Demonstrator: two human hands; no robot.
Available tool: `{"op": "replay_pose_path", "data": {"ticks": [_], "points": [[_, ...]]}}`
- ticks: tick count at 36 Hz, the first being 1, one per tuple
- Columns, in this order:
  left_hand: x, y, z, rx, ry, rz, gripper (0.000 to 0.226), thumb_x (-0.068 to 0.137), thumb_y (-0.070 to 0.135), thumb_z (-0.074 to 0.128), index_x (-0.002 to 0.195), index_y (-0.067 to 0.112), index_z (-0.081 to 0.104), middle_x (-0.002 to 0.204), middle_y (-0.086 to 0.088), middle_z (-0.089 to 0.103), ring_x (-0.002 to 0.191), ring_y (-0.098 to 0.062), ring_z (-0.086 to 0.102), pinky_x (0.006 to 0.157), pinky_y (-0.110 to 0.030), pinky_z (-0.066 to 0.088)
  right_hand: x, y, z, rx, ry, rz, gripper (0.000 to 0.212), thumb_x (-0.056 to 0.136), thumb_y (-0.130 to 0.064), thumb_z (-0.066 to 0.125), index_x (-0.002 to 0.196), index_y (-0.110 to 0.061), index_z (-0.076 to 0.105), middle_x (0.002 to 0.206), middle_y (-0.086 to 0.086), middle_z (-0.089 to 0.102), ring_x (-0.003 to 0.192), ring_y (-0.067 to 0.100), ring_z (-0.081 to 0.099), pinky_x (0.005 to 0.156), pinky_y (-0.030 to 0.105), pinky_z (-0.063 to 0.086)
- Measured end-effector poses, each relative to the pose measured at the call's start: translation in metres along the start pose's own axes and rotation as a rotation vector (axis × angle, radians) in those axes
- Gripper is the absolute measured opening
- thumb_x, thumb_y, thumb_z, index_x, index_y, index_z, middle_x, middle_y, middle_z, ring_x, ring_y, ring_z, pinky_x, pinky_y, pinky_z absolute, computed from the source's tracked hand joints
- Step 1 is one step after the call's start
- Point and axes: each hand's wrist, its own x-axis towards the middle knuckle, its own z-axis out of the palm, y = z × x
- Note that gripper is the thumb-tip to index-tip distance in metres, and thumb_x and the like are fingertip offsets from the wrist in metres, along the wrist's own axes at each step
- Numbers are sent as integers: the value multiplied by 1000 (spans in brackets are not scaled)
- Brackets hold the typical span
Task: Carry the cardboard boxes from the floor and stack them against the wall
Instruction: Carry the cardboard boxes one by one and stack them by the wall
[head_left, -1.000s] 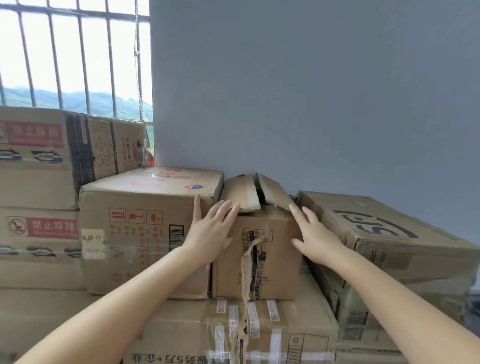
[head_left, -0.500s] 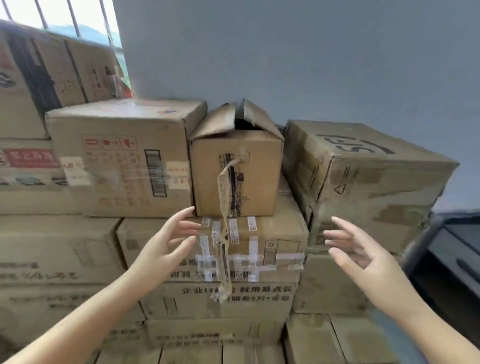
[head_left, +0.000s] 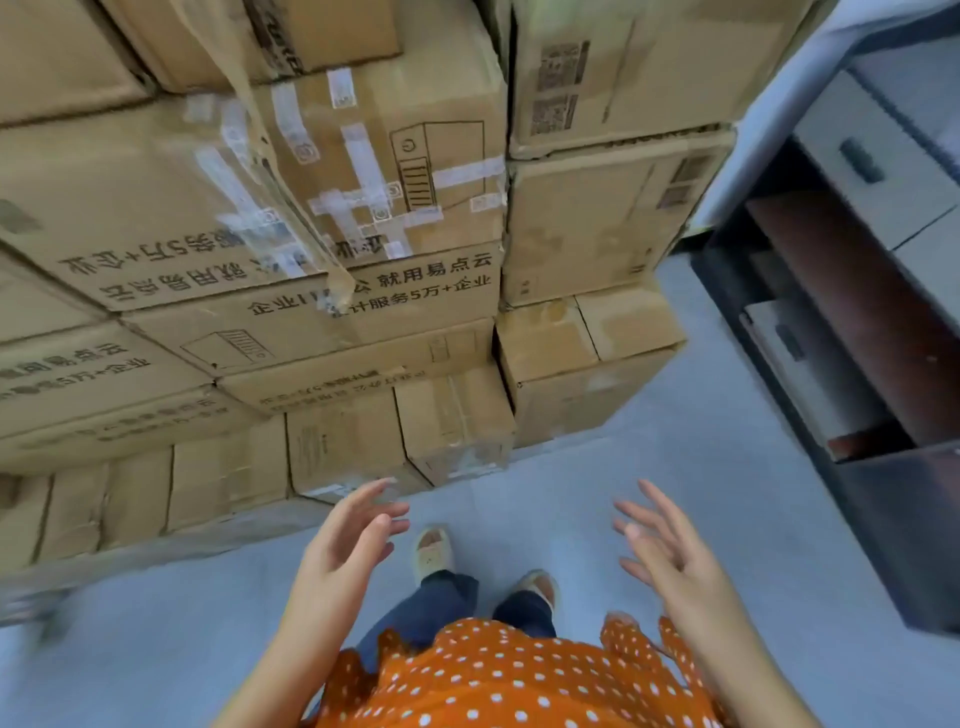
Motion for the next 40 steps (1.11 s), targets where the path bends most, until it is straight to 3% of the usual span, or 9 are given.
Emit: {"op": "replay_pose_path", "data": {"ticks": [3,12,16,21,24,26,31,35,40], "points": [[6,8,15,9,-68,-24,23,96,18,45,113,26,59,98,9,72,93,-8,67,86,-32,50,-11,9,-5,-1,101,41,40,92,-28,53,128,-40,42,123,-14,58,119,9,54,106,41,43],[58,46,40,240,-470,89,21,96,23,46,112,27,60,99,11,71,93,-6,67,80,-28,54,-54,26,20,199,522,114,34,93,-16,55,112,-44,50,114,-14,65,110,6,60,101,42,46],[86,56,35,370,-730,155,23,91,35,54,114,31,57,102,16,70,96,-4,65,85,-28,51,-66,33,61,371,757,154,31,82,-40,69,109,-42,54,105,-14,69,106,6,63,99,43,48],[121,72,22,536,-949,252,40,80,51,56,114,31,56,104,15,70,98,-2,65,80,-16,51,-74,34,123,486,972,203,37,90,-5,59,114,-33,56,114,-2,67,107,10,63,102,43,46],[135,74,24,615,-1074,268,29,88,26,52,117,28,56,104,6,71,98,-2,64,95,-32,48,-88,30,153,524,1078,230,38,91,-6,58,120,-30,54,116,-1,66,101,2,63,94,26,50],[133,78,30,649,-1170,275,27,90,19,52,117,26,57,104,2,70,96,-1,64,98,-35,46,-103,30,171,546,1179,259,38,91,-10,58,123,-31,53,115,-5,66,102,1,62,95,31,50],[113,78,55,703,-1411,352,49,74,58,62,112,28,58,103,9,71,96,-7,66,89,-26,52,-138,28,212,667,1437,319,34,91,-22,56,117,-43,50,113,-16,63,99,-5,62,89,27,51],[90,64,70,728,-1564,409,22,92,15,57,109,29,59,98,10,71,94,-5,65,82,-19,52,-159,30,238,774,1590,353,33,92,-20,57,118,-40,53,114,-11,65,102,7,64,95,38,51],[35,49,75,751,-1762,403,35,78,42,63,108,25,59,96,10,71,91,-10,67,78,-13,51,-197,39,275,882,1752,385,32,91,-21,58,114,-43,56,110,-10,68,103,10,65,98,46,48]]}}
